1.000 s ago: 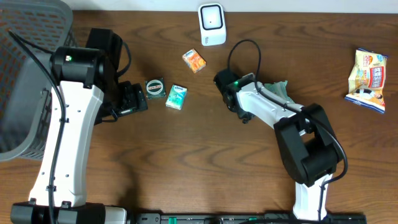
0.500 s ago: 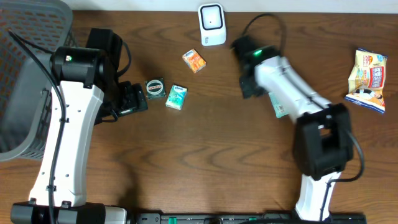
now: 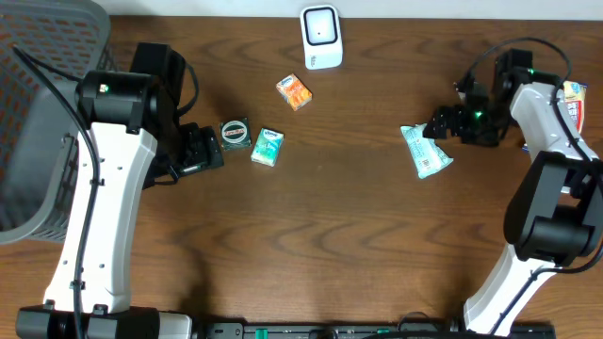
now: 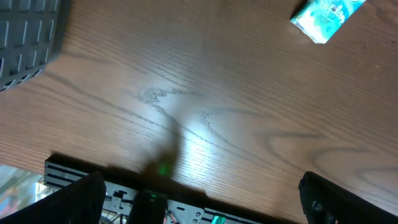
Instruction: Scan the item barcode
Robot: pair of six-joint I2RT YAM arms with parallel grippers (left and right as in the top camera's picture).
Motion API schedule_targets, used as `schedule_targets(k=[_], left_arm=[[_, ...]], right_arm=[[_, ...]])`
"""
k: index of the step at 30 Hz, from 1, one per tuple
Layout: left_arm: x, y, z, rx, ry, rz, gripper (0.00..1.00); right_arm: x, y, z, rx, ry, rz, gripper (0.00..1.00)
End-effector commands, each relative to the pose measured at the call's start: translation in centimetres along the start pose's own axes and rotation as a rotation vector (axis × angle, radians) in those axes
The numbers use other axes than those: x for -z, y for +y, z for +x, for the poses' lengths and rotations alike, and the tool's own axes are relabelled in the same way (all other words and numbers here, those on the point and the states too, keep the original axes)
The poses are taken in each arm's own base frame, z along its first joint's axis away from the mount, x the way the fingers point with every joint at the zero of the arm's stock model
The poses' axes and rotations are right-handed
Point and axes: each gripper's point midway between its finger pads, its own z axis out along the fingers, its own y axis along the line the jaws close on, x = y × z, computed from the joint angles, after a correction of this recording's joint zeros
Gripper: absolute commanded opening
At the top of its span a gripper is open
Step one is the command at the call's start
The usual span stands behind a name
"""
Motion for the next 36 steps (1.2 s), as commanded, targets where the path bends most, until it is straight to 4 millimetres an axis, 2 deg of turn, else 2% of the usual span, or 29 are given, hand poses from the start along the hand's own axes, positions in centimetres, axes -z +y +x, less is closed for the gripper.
schedule_targets(k=[1,10,11,15,20,23,27,33,36], left_arm=[[-0.1,0.3,-0.1,0.004,0.002,-0.015,0.98],[-0.1,0.3,-0.1,0.004,0.001,-0.015,0.98],[-0.1,0.3,-0.1,0.004,0.002,-0.015,0.97],[-0.1,0.3,-0.1,0.004,0.002,-0.015,0.98],[-0.1,0.3,-0.1,0.004,0.002,-0.015,0.98],[-0.1,0.3,-0.1,0.004,0.002,-0.015,0.98],[-0.1,0.3,-0.1,0.004,0.002,-0.015,0.98],[-0.1,0.3,-0.1,0.004,0.002,-0.015,0.97],[-0.1,0.3,-0.1,0.004,0.002,-0.015,0.98]], right_arm=[[-1.9,1.8,0.4,0.047,-0.003,-0.114,0.96],[-5.8,1.3,0.5,-0.038,0.015,-0.11,0.8],[-6.0,1.2,0.5,-0.047,0.017,-0.11,0.74],[-6.5,1.1,0.7,-0.051,0.027,-0.111,0.35],[-6.0,1.2,0.3,-0.047,0.019,-0.103,0.01],[-4.6,1.2,-0.3,-0.042,0.015,-0.074,0.01],[-2.5,1.2,-1.1,-0.003,0.025,0.07,0.01],[-0.1,0.4,-1.6,0.051,0.029,0.564,0.01],[1.1,0.9,-1.9,0.081,-0.028,0.835,0.01]])
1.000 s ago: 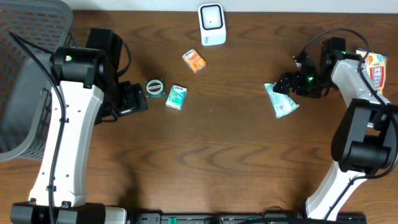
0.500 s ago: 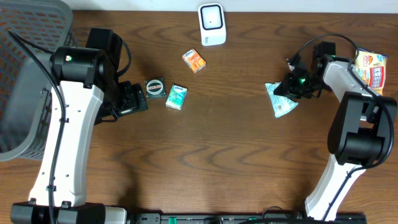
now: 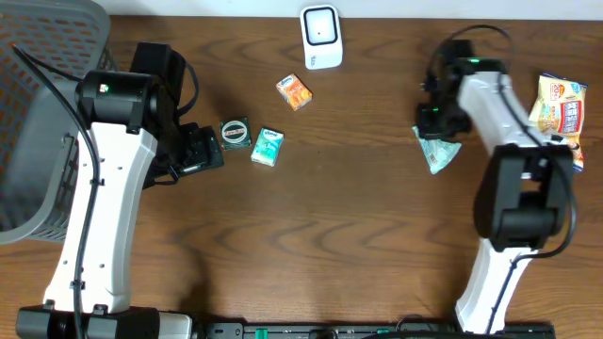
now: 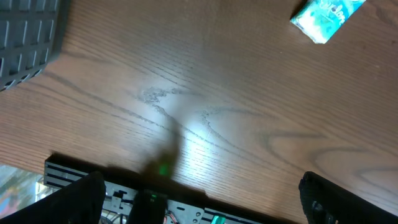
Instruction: Scan the item barcode
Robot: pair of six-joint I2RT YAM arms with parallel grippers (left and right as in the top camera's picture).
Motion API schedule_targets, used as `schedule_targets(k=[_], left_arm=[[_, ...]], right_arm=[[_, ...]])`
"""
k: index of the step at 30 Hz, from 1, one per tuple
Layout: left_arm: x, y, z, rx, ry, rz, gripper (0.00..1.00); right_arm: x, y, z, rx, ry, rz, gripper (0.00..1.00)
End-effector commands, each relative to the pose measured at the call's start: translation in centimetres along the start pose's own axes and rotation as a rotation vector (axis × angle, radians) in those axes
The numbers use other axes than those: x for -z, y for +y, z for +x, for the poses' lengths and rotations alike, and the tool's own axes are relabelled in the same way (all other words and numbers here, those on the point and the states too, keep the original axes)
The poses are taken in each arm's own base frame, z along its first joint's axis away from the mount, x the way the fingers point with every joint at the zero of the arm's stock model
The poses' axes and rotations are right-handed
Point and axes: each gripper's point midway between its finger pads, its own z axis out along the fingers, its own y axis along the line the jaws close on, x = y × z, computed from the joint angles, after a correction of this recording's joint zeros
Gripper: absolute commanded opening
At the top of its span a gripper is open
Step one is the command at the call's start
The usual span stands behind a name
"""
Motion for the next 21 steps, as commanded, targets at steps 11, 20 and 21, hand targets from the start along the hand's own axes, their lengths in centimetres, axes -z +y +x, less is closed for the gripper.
schedule_targets(k=[11,20,21], left_arm=[[-0.1,0.3,-0.1,0.004,0.002,-0.015,0.98],[-0.1,0.3,-0.1,0.004,0.002,-0.015,0.98],[-0.1,0.3,-0.1,0.004,0.002,-0.015,0.98]], right_arm=[[1.0,3.4,1.1,0.081,-0.275,0.665,0.01],[-2.7,8.0,5.0,0.183,-0.19,0.498,0.22],[-2.8,8.8,5.3,0.191,-0.172,0.456,0.25]])
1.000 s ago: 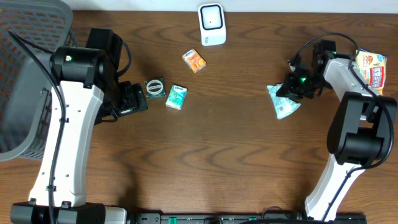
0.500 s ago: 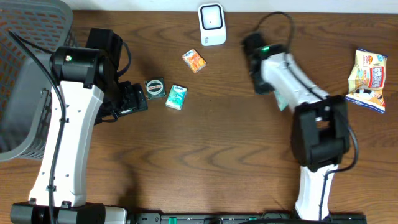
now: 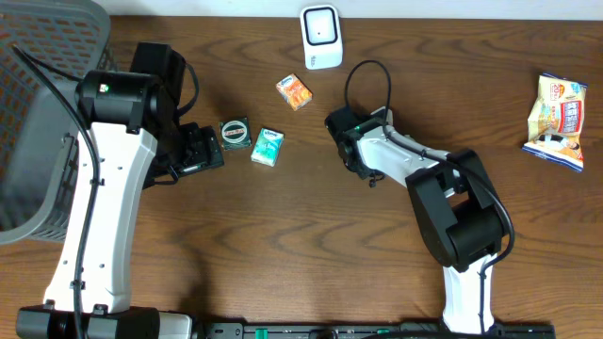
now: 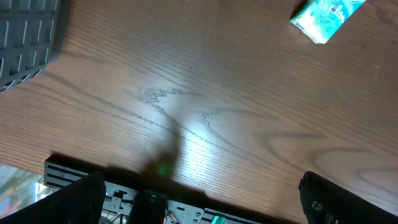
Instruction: Scan the item barcode
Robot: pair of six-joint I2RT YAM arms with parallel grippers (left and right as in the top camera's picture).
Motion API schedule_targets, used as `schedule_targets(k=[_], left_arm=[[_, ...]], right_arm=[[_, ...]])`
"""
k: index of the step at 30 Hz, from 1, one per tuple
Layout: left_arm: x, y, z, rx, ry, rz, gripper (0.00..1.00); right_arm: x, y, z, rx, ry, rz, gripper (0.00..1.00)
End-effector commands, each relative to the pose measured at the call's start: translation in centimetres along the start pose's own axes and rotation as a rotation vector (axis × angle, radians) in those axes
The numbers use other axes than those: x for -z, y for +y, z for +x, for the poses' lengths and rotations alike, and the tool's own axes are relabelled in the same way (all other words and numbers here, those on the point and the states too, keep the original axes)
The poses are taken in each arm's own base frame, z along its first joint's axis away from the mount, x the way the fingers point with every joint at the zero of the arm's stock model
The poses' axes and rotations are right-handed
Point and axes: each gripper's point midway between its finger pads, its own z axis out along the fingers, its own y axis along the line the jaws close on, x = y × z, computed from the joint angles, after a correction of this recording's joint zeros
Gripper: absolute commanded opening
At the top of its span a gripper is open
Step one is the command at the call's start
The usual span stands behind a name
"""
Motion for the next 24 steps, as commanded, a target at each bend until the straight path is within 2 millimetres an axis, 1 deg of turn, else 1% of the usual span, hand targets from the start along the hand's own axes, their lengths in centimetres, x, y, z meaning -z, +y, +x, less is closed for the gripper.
schedule_targets(k=[1,2,3,4,5,7,9,10,11,13,14,15,17,22,24], left_arm=[[-0.1,0.3,-0.1,0.004,0.002,-0.015,0.98],[-0.1,0.3,-0.1,0.004,0.002,-0.015,0.97],[-0.1,0.3,-0.1,0.004,0.002,-0.015,0.98],[-0.1,0.3,-0.1,0.004,0.002,-0.015,0.98],[-0.1,0.3,-0.1,0.004,0.002,-0.015,0.98],[-0.1,0.3,-0.1,0.004,0.002,-0.015,0.98],[-0.1,0.3,-0.1,0.004,0.002,-0.015,0.98],[-0.1,0.3,-0.1,0.004,0.002,-0.015,0.98],[-0.1,0.3,-0.1,0.004,0.002,-0.015,0.98],[-0.1,0.3,-0.1,0.004,0.002,-0.015,0.98],[-0.1,0.3,-0.1,0.004,0.002,-0.015,0.98],[-0.1,0.3,-0.1,0.004,0.002,-0.015,0.98],[-0.1,0.3,-0.1,0.004,0.002,-0.015,0.98],[-0.1,0.3,-0.1,0.004,0.002,-0.015,0.98],[-0.1,0.3,-0.1,0.004,0.002,-0.015,0.98]], right_arm=[[1.8,4.1,1.3,0.014,0.057,-0.23,0.29],[2.3,4.7,1.3,0.016,0.065,-0.271,0.34],[3.8,5.6,0.8,0.01,0.082,-0.367,0.38],[4.5,5.9,0.5,-0.002,0.088,-0.41,0.39],[6.6,6.1,-0.7,-0.023,0.095,-0.51,0.4],[8.4,5.2,-2.1,-0.045,0.088,-0.563,0.41],[9.6,3.6,-3.5,-0.072,0.077,-0.582,0.59],[10.1,2.6,-4.1,-0.089,0.071,-0.586,0.67],[10.3,1.5,-4.8,-0.101,0.066,-0.586,0.71],[10.1,-0.4,-5.6,-0.11,0.062,-0.583,0.77],[9.7,-1.1,-5.6,-0.115,0.07,-0.582,0.78],[9.1,-1.7,-5.5,-0.125,0.085,-0.582,0.78],[7.7,-2.7,-4.6,-0.15,0.144,-0.603,0.75],[4.6,-2.8,-1.9,-0.173,0.265,-0.718,0.74],[3.5,-2.4,-0.8,-0.201,0.31,-0.761,0.72]])
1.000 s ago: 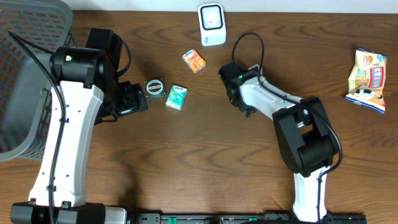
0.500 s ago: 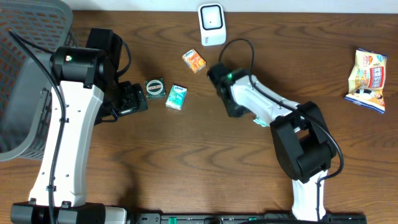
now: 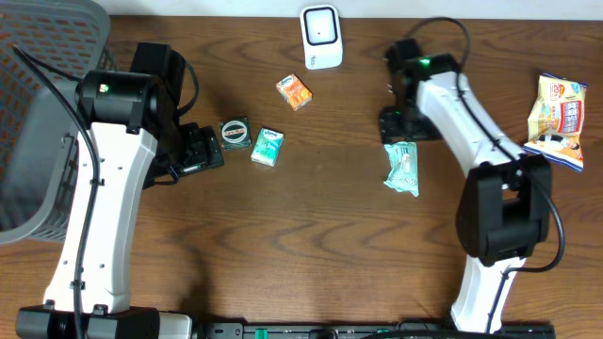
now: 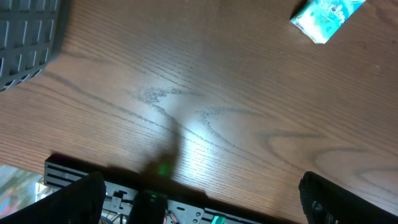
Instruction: Scan the item barcode
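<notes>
The white barcode scanner [image 3: 321,38] stands at the table's far edge, centre. A teal-and-white packet [image 3: 402,169] is right of centre, its upper end meeting my right gripper [image 3: 397,125], which appears shut on that end. The scanner is up and to the left of the packet. My left gripper [image 3: 200,151] rests low beside a round tin [image 3: 234,133]. In the left wrist view the left gripper [image 4: 202,200] is open wide over bare wood, with only its dark fingertips [image 4: 81,196] showing at the bottom corners.
A teal box [image 3: 268,147] [image 4: 326,15] and an orange box [image 3: 294,91] lie left of centre. A snack bag [image 3: 558,108] lies at the right edge. A grey basket [image 3: 38,113] fills the far left corner.
My right arm has moved from the table's centre, where the packet was hidden, back to the right. The packet now shows below the gripper. The left arm has not moved.
My right gripper was first at the packet on the right side of the table. Then it stood over the crumpled packet. Then the arm reached to the centre, with the packet out of sight. Now the packet hangs from the gripper right of centre. The left arm stayed still throughout.
</notes>
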Robot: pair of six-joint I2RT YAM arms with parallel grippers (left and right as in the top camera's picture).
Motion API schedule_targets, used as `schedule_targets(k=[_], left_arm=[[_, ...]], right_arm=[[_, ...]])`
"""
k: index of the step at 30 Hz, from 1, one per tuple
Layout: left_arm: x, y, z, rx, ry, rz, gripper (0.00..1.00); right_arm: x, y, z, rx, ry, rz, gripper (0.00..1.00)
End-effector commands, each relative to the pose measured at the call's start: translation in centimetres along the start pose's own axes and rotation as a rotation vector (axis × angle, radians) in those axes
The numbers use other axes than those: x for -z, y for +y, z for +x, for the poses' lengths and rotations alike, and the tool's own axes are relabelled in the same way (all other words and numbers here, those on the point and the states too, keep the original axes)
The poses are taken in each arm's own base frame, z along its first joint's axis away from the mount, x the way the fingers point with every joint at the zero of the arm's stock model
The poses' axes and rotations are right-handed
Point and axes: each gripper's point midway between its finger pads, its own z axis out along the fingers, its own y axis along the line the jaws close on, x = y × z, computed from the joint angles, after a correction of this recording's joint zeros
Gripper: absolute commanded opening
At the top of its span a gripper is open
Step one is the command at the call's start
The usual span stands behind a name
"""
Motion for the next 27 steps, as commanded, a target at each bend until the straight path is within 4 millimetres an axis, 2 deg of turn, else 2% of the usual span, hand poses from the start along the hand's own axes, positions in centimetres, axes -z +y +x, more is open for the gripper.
schedule_targets(k=[1,7,9,10,12,13,15,19,21,24,27], left_arm=[[-0.1,0.3,-0.1,0.004,0.001,-0.015,0.98],[-0.1,0.3,-0.1,0.004,0.001,-0.015,0.97],[-0.1,0.3,-0.1,0.004,0.001,-0.015,0.98],[-0.1,0.3,-0.1,0.004,0.001,-0.015,0.97],[-0.1,0.3,-0.1,0.004,0.001,-0.015,0.98],[-0.1,0.3,-0.1,0.004,0.001,-0.015,0.98],[-0.1,0.3,-0.1,0.004,0.001,-0.015,0.98],[-0.1,0.3,-0.1,0.004,0.001,-0.015,0.98],[-0.1,0.3,-0.1,0.004,0.001,-0.014,0.98],[-0.1,0.3,-0.1,0.004,0.001,-0.015,0.98],[-0.1,0.3,-0.1,0.004,0.001,-0.015,0.98]], right_arm=[[-2.7,0.0,2.4,-0.036,0.102,-0.152,0.71],[-6.3,0.1,4.4,-0.063,0.137,-0.199,0.69],[-7.1,0.2,4.8,-0.061,0.137,-0.198,0.64],[-7.3,0.3,5.0,-0.061,0.138,-0.198,0.55],[-7.6,0.2,5.2,-0.062,0.142,-0.197,0.29],[-7.6,0.3,5.2,-0.061,0.142,-0.197,0.22],[-7.5,0.3,5.0,-0.061,0.135,-0.199,0.17],[-6.4,0.8,4.2,-0.069,0.123,-0.21,0.09],[-5.0,1.7,2.9,-0.062,0.094,-0.243,0.05],[-2.0,3.5,-0.1,-0.04,0.004,-0.31,0.01],[1.5,5.3,-4.2,-0.002,-0.152,-0.339,0.01]])
